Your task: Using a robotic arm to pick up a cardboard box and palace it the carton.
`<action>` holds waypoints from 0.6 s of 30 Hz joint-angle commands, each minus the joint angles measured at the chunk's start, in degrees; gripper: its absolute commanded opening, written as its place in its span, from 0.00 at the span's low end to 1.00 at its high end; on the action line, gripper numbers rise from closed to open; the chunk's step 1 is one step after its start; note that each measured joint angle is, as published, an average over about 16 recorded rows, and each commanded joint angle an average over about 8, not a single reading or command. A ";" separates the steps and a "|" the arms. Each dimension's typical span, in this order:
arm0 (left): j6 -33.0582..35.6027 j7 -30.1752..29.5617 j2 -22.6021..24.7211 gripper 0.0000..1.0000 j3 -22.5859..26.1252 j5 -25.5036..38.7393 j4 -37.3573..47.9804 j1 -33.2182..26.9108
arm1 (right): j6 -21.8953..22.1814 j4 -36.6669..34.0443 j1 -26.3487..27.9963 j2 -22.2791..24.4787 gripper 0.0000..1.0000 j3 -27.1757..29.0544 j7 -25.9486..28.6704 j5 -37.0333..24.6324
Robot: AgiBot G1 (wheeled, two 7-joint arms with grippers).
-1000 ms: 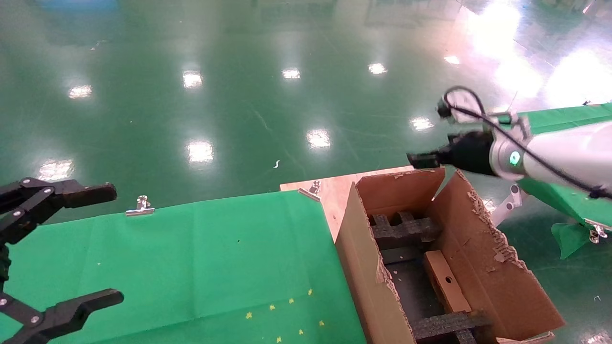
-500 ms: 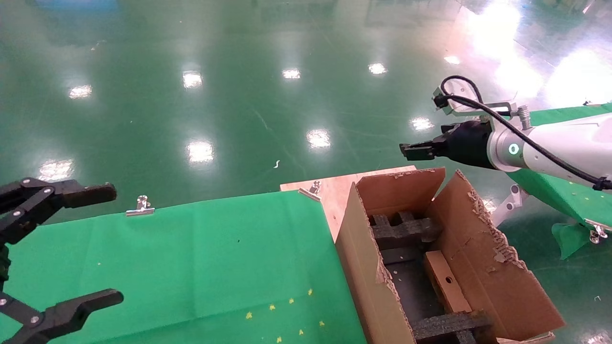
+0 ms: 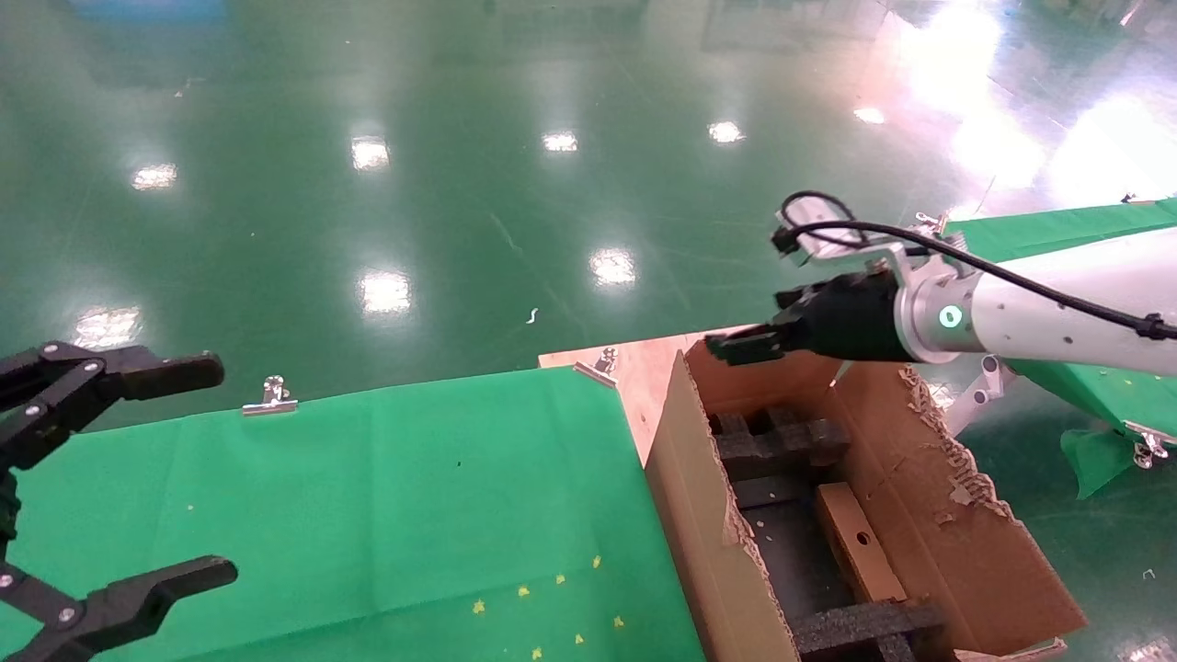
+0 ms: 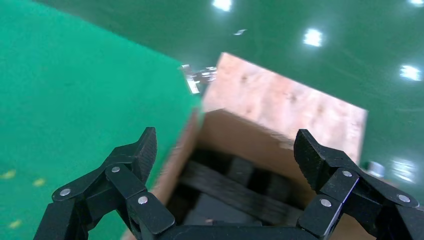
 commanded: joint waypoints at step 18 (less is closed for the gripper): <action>-0.01 0.01 -0.01 1.00 0.02 -0.01 0.00 0.00 | -16.48 -1.53 -15.40 -2.55 1.00 24.86 -29.53 23.44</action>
